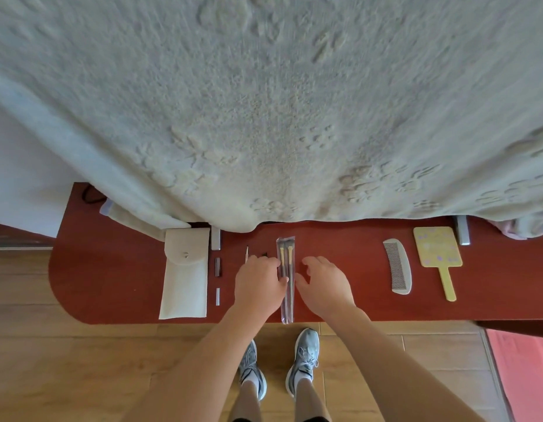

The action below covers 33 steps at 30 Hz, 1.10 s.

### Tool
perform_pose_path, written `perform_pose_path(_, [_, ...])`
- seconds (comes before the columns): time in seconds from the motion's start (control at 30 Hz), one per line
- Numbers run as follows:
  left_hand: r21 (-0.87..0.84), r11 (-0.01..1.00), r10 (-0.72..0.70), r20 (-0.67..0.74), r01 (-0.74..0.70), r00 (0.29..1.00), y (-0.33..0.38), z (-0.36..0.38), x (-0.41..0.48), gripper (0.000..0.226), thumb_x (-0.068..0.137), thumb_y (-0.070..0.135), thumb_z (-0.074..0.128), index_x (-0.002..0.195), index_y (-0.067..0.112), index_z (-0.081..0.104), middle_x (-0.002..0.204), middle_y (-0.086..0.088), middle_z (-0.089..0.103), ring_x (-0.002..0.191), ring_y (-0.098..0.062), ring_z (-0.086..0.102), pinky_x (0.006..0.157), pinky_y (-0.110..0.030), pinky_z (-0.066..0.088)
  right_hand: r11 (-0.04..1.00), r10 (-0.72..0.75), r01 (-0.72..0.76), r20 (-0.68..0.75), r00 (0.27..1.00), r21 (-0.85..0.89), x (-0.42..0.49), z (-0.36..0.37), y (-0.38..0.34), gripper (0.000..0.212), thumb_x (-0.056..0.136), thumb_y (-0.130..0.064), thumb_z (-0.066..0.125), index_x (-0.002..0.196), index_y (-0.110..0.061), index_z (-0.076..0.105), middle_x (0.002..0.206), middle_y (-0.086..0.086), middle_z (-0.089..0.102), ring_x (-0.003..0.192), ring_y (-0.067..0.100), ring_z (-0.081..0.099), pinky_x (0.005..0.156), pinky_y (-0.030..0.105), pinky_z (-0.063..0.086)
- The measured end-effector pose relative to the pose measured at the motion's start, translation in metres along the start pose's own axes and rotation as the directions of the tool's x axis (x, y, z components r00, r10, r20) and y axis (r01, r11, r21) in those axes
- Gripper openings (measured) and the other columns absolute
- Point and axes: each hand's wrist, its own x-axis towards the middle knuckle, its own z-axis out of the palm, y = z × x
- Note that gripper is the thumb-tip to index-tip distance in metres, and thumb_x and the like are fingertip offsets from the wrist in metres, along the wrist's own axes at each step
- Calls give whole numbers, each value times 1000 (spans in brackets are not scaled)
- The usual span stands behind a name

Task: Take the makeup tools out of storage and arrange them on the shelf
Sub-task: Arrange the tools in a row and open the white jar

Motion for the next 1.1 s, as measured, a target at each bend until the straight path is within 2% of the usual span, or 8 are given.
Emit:
perform_pose_path(0.23, [27, 1000, 10, -18, -9, 1000, -1, 8, 1, 31, 90, 42, 66, 115, 23, 70, 99, 6, 72, 94, -13, 61, 76, -28, 53, 999, -8, 8, 3, 1000, 49, 4, 11, -3, 35, 92, -39, 57, 122, -22, 58, 104, -4, 63, 92, 15, 61, 75, 32, 55])
perform_pose_path(0.5, [30, 1000, 2, -29, -1, 1000, -4, 12, 3, 25, 91, 39, 63, 110, 24, 72, 91, 7, 70, 87, -12, 58, 71, -27, 52, 999, -15, 16, -22, 1000, 45, 6, 17, -5, 27, 90, -37, 58, 112, -21, 60, 96, -5, 61, 81, 15, 58, 68, 33, 53])
perform_pose_path(0.73, [34, 999, 9, -27, -8, 1000, -7, 13, 2, 20, 91, 35, 64, 107, 26, 72, 86, 9, 68, 81, -11, 55, 68, -24, 47, 998, -12, 14, -39, 999, 65, 6, 21, -6, 24, 90, -31, 57, 112, -22, 61, 93, -5, 61, 79, 15, 59, 66, 33, 53])
perform_pose_path(0.93, [49, 999, 4, -22, -2, 1000, -6, 13, 2, 17, 91, 33, 61, 102, 27, 72, 79, 9, 67, 78, -11, 55, 65, -25, 47, 998, -1, 2, -33, 999, 58, 7, 22, -7, 17, 88, -24, 55, 102, -19, 64, 85, -4, 61, 71, 16, 58, 59, 29, 49])
perform_pose_path(1.1, [55, 998, 17, -21, -16, 1000, -3, 15, 4, 23, 92, 31, 61, 111, 23, 72, 88, 5, 71, 85, -14, 60, 69, -27, 48, 998, 39, -37, -34, 999, 57, 6, 18, -1, 15, 87, -20, 53, 98, -18, 63, 83, -4, 60, 69, 16, 57, 57, 27, 47])
